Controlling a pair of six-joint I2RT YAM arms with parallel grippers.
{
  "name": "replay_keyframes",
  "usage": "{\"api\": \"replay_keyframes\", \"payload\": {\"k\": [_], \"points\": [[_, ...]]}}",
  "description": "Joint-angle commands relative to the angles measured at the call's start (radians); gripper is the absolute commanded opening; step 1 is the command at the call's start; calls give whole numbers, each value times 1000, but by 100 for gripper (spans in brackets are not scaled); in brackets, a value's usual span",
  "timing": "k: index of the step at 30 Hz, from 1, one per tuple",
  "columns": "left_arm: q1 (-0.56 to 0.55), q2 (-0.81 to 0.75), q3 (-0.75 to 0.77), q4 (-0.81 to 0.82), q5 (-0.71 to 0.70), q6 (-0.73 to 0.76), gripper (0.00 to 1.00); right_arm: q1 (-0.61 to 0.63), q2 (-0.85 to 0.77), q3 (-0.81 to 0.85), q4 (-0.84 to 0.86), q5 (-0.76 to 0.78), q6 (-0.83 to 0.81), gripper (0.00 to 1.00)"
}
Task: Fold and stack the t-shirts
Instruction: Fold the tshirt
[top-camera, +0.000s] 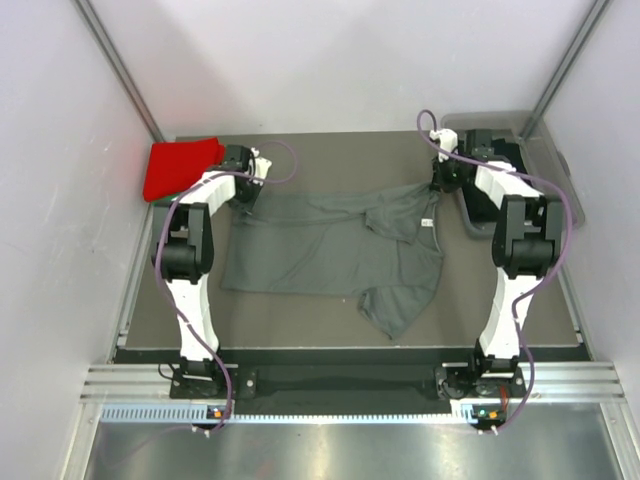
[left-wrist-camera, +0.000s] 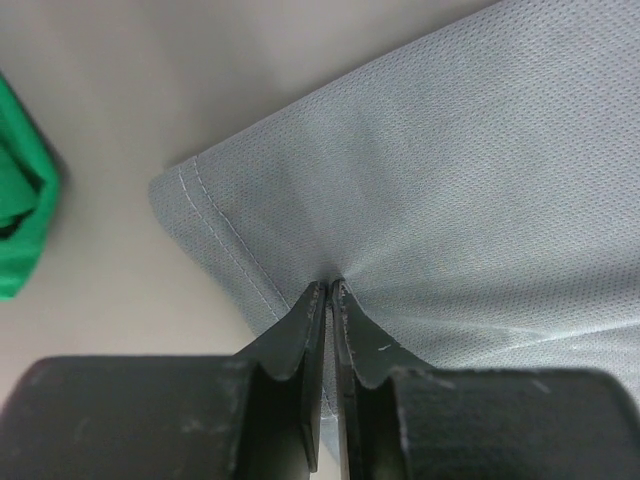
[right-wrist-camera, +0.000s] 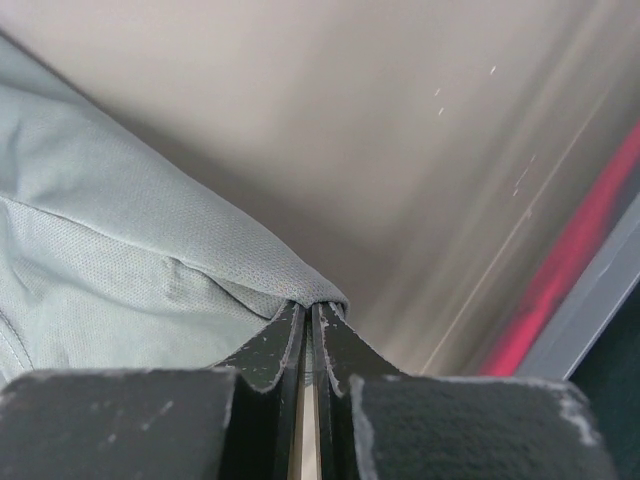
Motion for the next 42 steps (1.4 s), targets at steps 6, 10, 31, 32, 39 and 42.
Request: {"api": "replay_keyframes", "payload": {"k": [6,10,31,32,39,42], "points": [[14,-1,11,65,-56,-35,9,-21,35,109,49,47,57,30],[13,-166,-58,106,-12,-52,16,-1,-114,-30,121,60,58,47],[2,-269,-296,157,147,-41,20,221,-248,-289,-138,-25,-515,38],[2,-271,-297,166,145,-41,21,224,-235,-282,-138,-19,-512,39],[2,-256,-291,169,147,-46,21,260,-166,-238,-147,12,-490,40],[2,-259,-296,174,134,-44,21,267,-168,-253,-145,7,-489,40]]}}
